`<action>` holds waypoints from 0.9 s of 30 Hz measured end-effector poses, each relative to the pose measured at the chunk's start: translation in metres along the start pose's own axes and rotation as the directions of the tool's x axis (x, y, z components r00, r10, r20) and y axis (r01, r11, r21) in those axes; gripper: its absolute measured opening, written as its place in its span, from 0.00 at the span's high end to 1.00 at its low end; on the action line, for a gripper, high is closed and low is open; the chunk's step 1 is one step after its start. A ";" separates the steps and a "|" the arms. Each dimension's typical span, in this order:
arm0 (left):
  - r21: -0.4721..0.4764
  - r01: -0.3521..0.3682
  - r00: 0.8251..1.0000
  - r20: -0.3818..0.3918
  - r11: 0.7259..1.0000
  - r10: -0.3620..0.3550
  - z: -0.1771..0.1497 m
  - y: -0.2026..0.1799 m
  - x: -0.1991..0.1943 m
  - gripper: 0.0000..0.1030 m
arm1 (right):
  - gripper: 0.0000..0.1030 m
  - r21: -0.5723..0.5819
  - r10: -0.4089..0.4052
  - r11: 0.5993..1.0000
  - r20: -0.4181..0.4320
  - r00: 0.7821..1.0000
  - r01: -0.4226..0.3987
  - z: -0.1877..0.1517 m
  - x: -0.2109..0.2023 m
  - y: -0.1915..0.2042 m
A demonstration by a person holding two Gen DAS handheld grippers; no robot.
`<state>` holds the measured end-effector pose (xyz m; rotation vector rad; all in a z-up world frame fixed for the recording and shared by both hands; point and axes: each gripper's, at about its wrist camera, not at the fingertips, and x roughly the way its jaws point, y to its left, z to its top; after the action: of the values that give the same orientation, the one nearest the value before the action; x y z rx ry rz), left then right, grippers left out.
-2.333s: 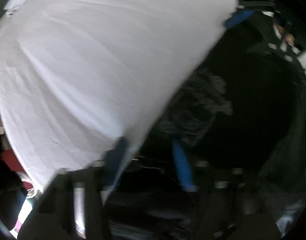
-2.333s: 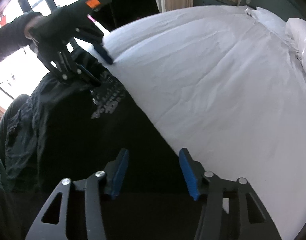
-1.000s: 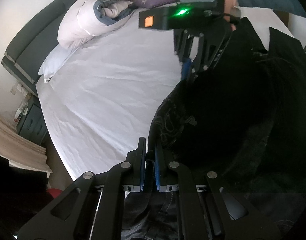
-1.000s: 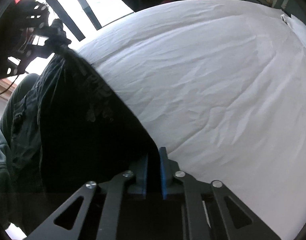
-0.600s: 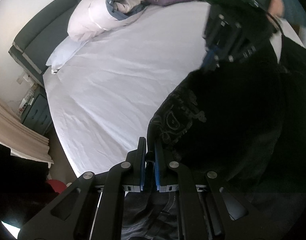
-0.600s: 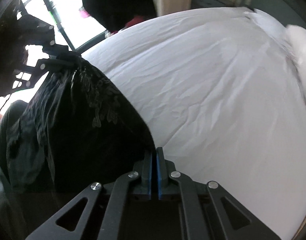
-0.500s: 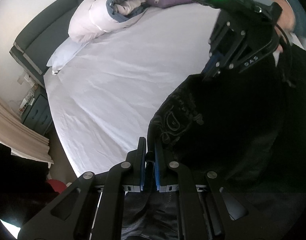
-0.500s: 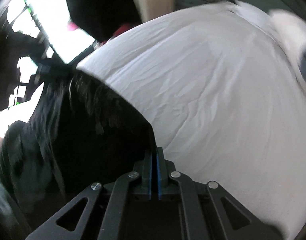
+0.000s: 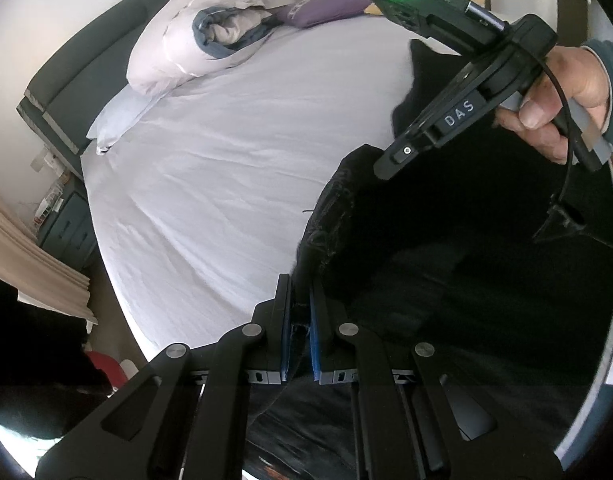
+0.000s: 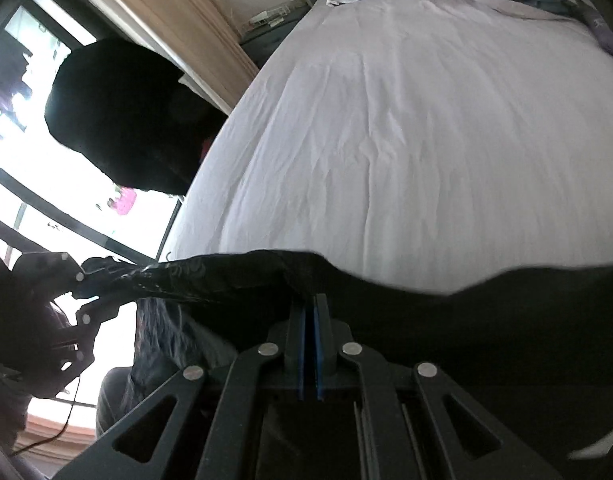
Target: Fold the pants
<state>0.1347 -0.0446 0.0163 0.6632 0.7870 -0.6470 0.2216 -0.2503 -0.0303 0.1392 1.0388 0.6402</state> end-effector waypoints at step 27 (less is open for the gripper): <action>0.057 0.156 0.985 -0.080 0.986 -0.151 -0.131 -0.165 -0.068 0.94 | 0.96 -0.080 -0.107 0.991 -0.050 0.993 0.103 -0.167 -0.022 0.069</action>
<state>-0.0769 -0.0323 -0.0466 0.6919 0.8966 -0.7938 0.0446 -0.2373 -0.0724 -0.0005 1.0645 0.5903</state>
